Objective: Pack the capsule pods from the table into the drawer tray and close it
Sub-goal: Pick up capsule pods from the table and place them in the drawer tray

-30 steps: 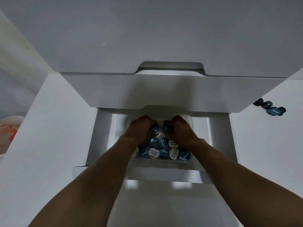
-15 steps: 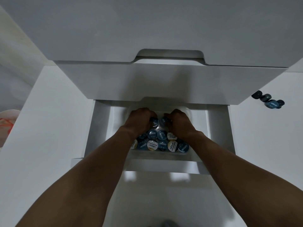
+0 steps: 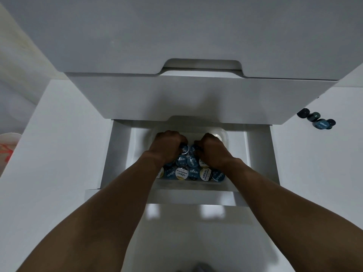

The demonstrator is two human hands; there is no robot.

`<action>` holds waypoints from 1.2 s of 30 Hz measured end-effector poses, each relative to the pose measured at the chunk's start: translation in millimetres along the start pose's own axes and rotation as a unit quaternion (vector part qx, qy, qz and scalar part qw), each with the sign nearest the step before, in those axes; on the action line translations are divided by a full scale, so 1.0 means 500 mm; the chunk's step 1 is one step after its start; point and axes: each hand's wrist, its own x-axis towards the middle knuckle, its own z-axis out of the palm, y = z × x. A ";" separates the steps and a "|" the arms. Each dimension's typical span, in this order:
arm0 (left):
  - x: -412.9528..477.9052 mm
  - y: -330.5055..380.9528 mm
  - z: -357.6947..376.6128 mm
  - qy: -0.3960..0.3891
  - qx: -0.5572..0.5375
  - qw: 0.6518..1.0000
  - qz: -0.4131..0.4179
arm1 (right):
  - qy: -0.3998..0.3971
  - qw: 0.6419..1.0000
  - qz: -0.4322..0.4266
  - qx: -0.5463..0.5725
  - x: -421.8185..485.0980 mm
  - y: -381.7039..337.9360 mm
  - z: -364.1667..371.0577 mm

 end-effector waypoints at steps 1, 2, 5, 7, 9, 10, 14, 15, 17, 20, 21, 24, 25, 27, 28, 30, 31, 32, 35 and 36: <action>0.000 0.001 0.000 0.002 0.005 1.000 0.002 | 0.001 1.000 -0.002 -0.003 0.001 0.000 0.001; 0.000 0.002 0.001 0.005 0.011 1.000 0.003 | 0.003 1.000 -0.005 -0.005 0.001 -0.002 0.001; -0.001 0.004 0.004 0.013 0.020 1.000 0.003 | 0.011 1.000 -0.012 -0.009 0.004 -0.007 0.004; -0.002 0.005 0.005 0.018 0.021 1.000 0.003 | 0.015 1.000 -0.013 -0.009 0.004 -0.011 0.005; -0.003 0.007 0.005 0.023 0.024 0.999 0.003 | 0.015 1.000 -0.011 -0.009 0.004 -0.013 0.003; -0.003 0.009 0.004 0.026 0.025 0.999 0.001 | 0.013 1.000 -0.010 -0.009 0.002 -0.013 0.002; -0.011 0.019 -0.001 0.040 0.028 0.999 -0.013 | 0.005 1.000 -0.002 -0.009 -0.006 -0.010 -0.011; -0.017 0.024 -0.004 0.043 0.029 0.998 -0.020 | 0.005 1.000 0.000 -0.008 -0.010 -0.009 -0.015; -0.031 0.036 -0.010 0.053 0.018 0.997 -0.045 | 0.009 1.000 0.001 -0.006 -0.020 -0.005 -0.027; -0.061 0.067 -0.021 0.085 0.027 0.993 -0.080 | 0.022 1.000 -0.007 -0.006 -0.049 0.008 -0.046; -0.073 0.080 -0.024 0.097 0.034 0.991 -0.087 | 0.036 0.999 -0.014 -0.009 -0.061 0.014 -0.053; -0.110 0.133 -0.029 0.130 0.052 0.984 -0.109 | 0.092 0.995 -0.037 -0.027 -0.105 0.036 -0.072; -0.122 0.153 -0.029 0.148 0.051 0.981 -0.118 | 0.102 0.994 -0.038 -0.026 -0.123 0.041 -0.082; -0.146 0.197 -0.030 0.181 0.048 0.973 -0.135 | 0.116 0.992 -0.044 -0.033 -0.160 0.051 -0.105; -0.158 0.220 -0.032 0.193 0.048 0.970 -0.142 | 0.123 0.990 -0.049 -0.038 -0.181 0.057 -0.117; -0.177 0.266 -0.040 0.214 0.056 0.965 -0.140 | 0.143 0.987 -0.060 -0.050 -0.220 0.069 -0.144; -0.186 0.289 -0.047 0.223 0.065 0.964 -0.131 | 0.155 0.985 -0.061 -0.053 -0.239 0.075 -0.158; -0.195 0.311 -0.052 0.234 0.072 0.962 -0.120 | 0.167 0.982 -0.062 -0.054 -0.258 0.080 -0.171; -0.216 0.375 -0.074 0.266 0.079 0.957 -0.089 | 0.201 0.976 -0.059 -0.058 -0.322 0.100 -0.209; -0.223 0.397 -0.078 0.273 0.078 0.956 -0.074 | 0.210 0.974 -0.054 -0.060 -0.347 0.108 -0.220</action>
